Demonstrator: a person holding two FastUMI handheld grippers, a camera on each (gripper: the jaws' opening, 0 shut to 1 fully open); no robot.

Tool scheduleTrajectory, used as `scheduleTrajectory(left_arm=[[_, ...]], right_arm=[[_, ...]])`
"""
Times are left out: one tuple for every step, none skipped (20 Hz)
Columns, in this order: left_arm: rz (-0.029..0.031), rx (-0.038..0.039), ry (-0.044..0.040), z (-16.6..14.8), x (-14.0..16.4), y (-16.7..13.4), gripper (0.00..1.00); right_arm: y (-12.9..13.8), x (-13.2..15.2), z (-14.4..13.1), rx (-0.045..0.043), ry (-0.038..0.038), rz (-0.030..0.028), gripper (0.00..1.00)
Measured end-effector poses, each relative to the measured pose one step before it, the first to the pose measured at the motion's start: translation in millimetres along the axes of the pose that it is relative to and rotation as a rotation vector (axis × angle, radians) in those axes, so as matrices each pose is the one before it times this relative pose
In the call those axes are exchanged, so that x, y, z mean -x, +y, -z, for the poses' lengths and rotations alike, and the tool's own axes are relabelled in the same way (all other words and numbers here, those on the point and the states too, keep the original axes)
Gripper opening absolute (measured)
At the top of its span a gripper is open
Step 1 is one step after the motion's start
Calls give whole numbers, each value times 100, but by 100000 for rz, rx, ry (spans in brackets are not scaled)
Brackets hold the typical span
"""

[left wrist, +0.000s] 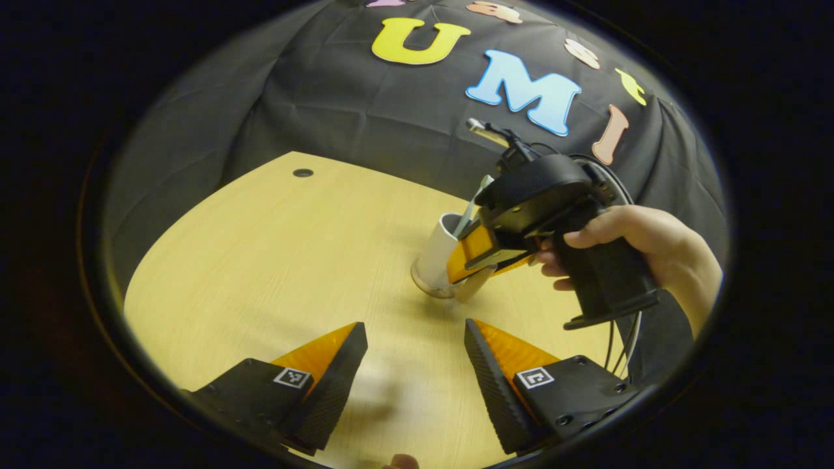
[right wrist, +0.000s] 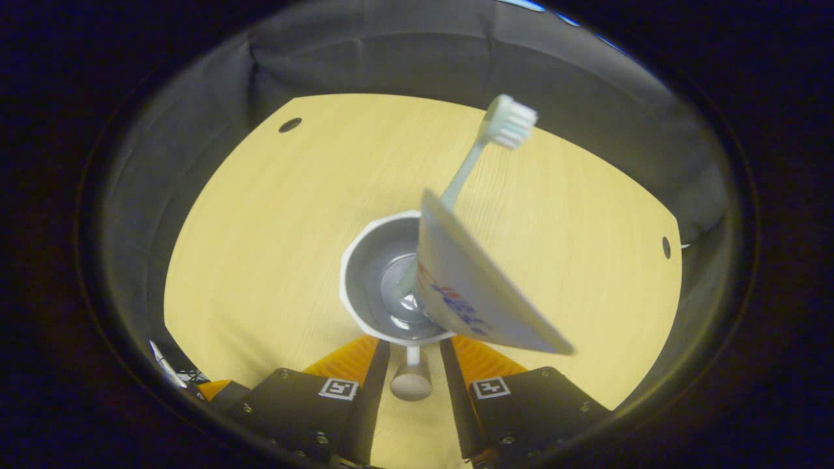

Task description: Put the toothbrush and toothpaste on the desktop into the cup, then pick up the cup and place it on the coaster on the desktop.

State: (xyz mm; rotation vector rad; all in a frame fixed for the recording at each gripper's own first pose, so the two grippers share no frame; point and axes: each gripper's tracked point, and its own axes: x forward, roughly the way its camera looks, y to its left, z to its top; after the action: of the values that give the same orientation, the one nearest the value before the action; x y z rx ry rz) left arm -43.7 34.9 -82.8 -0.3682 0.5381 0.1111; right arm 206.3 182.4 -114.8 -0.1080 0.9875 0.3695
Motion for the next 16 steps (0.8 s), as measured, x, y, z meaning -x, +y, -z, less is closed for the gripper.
scheduleTrajectory(left_arm=[[331,-345,69,-56,-145,-187,99],[373,-797,479,68,12,-169,99],[222,-1634,411,-14,-15,-153,99],[342,-2325,-259,-185,41,-231,99],[884,-2758,-329,-316,-67,-394,99],[785,-2679,-321,-219,-140,-528,99],[1052,-2720,-565,-369,-80,-569,99],[806,-2581,-1422,-651,-8,-586,99],[738,-2910,-1973,-972,-16,-513,100],[1405,-1743,-1614,-771,-275,-795,99],[1168,-1614,-2081,-1005,-196,-1107,98],[969,-1369,-2179,-798,-311,-872,98],[1113,-1536,-1714,-802,-234,-943,98],[727,-1415,-1139,-574,-155,-861,98],[904,-1477,-715,-411,-162,-856,98],[805,-1771,-1433,-451,-170,-798,98]], right_arm=[[-42,859,-140,-1356,-2328,-1478,49],[16,1189,-466,-1002,-2550,-1303,53],[-351,1297,25,-1038,-3023,-186,63],[-148,1254,-36,-1214,-2791,-804,64],[-240,1469,-120,-1730,-3489,-535,63],[-573,1147,-125,-2101,-3955,538,65],[-856,1282,-22,-2044,-5343,1738,71],[-1035,1259,-105,-1810,-5110,2466,76],[-1173,1349,269,-1676,-3569,3047,87],[-1188,1132,298,-1934,-2416,2594,91],[-1184,751,714,-2169,-2172,1753,92],[-913,624,259,-1801,-1837,1816,91],[-1243,947,-281,-1557,-3072,1921,92],[-1142,676,-365,-1032,-3384,2441,92],[-1092,670,-664,-898,-5150,2164,91],[-985,760,-1134,-819,-7152,1826,91]])
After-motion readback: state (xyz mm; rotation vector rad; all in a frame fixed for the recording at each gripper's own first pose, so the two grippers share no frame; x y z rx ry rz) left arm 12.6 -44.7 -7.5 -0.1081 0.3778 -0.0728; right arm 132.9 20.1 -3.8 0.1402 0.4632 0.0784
